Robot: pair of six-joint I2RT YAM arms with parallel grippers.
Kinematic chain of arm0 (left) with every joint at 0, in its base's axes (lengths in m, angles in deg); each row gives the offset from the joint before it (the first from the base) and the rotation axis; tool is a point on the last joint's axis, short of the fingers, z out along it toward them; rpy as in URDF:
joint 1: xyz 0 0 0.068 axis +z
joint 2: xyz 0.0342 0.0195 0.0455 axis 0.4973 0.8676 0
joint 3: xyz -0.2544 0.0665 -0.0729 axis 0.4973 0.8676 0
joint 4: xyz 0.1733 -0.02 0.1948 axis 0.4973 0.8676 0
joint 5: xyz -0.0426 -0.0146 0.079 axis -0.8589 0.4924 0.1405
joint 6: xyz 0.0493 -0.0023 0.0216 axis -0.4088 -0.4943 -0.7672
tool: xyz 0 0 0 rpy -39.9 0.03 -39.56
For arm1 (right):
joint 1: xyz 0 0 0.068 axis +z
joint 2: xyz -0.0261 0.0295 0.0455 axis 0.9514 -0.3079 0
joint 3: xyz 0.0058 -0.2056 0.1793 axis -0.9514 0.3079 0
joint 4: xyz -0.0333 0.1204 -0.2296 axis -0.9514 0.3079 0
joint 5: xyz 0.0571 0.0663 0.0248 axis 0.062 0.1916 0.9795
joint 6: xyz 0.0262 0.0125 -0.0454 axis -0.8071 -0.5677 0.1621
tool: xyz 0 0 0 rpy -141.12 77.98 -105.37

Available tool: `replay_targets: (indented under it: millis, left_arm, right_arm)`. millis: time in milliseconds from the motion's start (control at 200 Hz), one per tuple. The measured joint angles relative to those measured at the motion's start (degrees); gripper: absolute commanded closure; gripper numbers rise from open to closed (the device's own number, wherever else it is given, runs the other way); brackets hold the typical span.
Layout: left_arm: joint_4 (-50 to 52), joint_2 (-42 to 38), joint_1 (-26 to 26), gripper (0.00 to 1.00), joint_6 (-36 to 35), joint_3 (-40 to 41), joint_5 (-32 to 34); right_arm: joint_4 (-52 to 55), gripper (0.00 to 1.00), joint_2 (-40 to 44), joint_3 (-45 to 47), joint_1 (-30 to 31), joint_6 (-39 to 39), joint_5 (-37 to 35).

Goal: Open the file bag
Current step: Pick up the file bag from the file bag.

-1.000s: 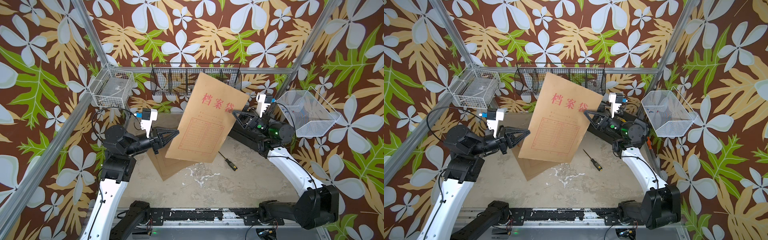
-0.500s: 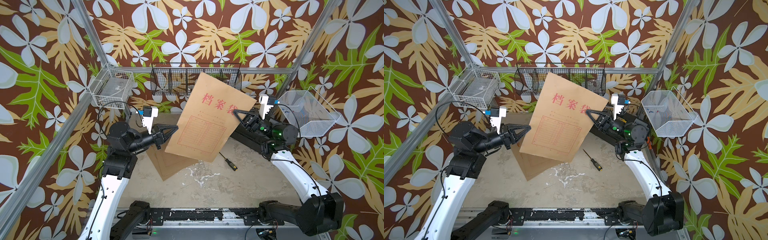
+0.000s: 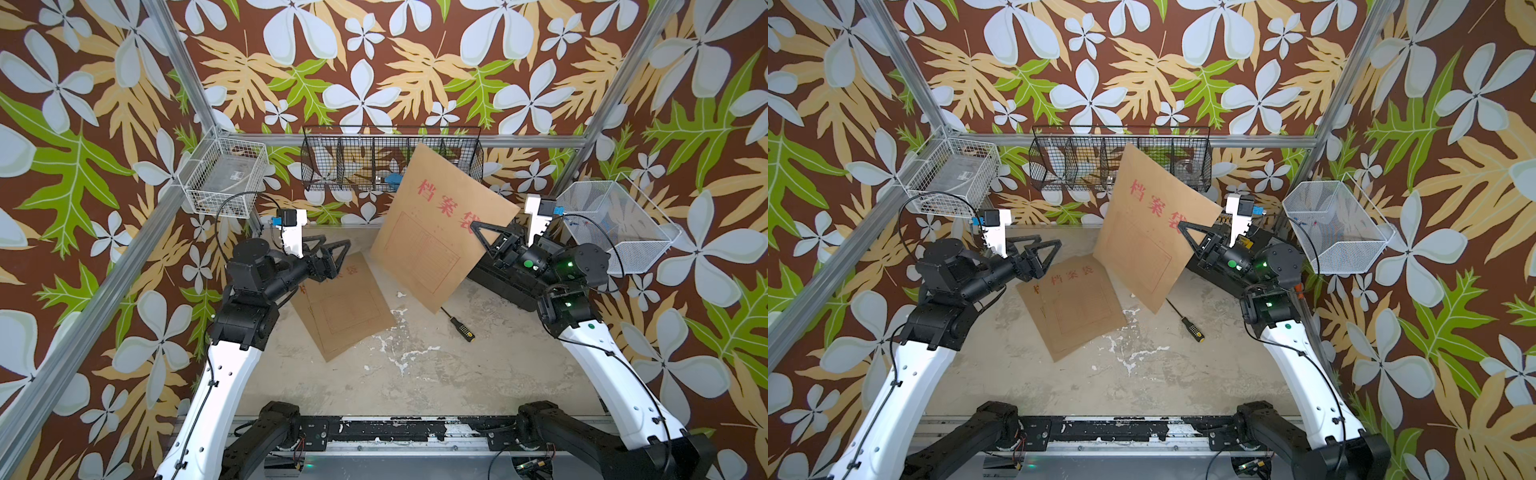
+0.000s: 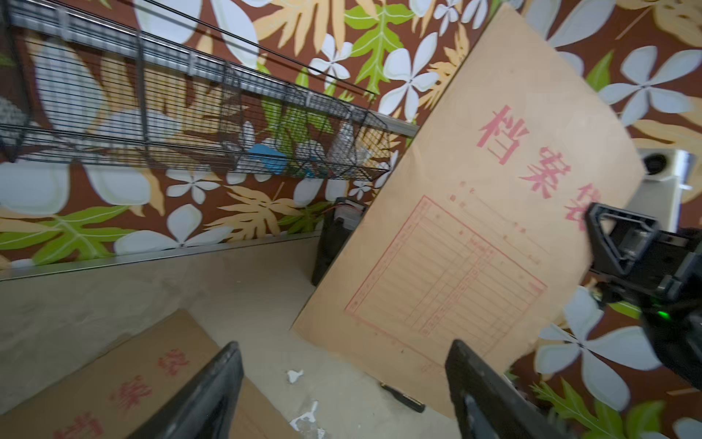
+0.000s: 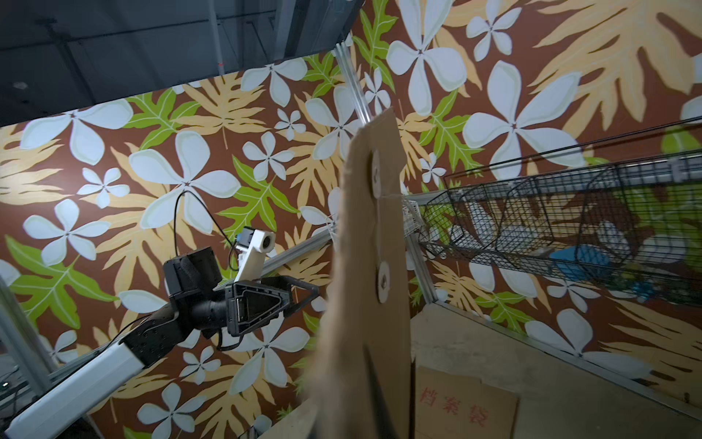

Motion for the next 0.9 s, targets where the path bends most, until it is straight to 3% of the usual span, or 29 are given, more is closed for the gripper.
replay_targets:
  millis: [130,275,385,636,901]
  left_arm:
    - [1.49,1.51,-9.75,0.16,-3.1,-0.02,10.75]
    - [1.86,4.72,-25.11,0.17,-5.38,0.09,23.52]
    - [-0.13,5.46,-32.68,0.17,-6.14,2.34,29.86]
    - [-5.86,6.36,-38.38,0.18,-6.14,4.9,32.83]
    - [-6.71,11.21,-41.22,0.16,-6.8,4.79,32.57]
  right_arm:
    - [6.38,1.0,1.68,1.25,2.05,0.63,-8.81]
    - [11.91,1.0,1.84,2.45,6.4,-3.65,-18.08]
    - [17.44,1.0,0.96,0.87,10.78,-6.47,-26.03]
    - [28.06,1.0,-0.59,-1.09,13.86,-15.58,-39.69]
    - [36.28,1.0,-2.14,-4.96,18.53,-18.47,-50.53]
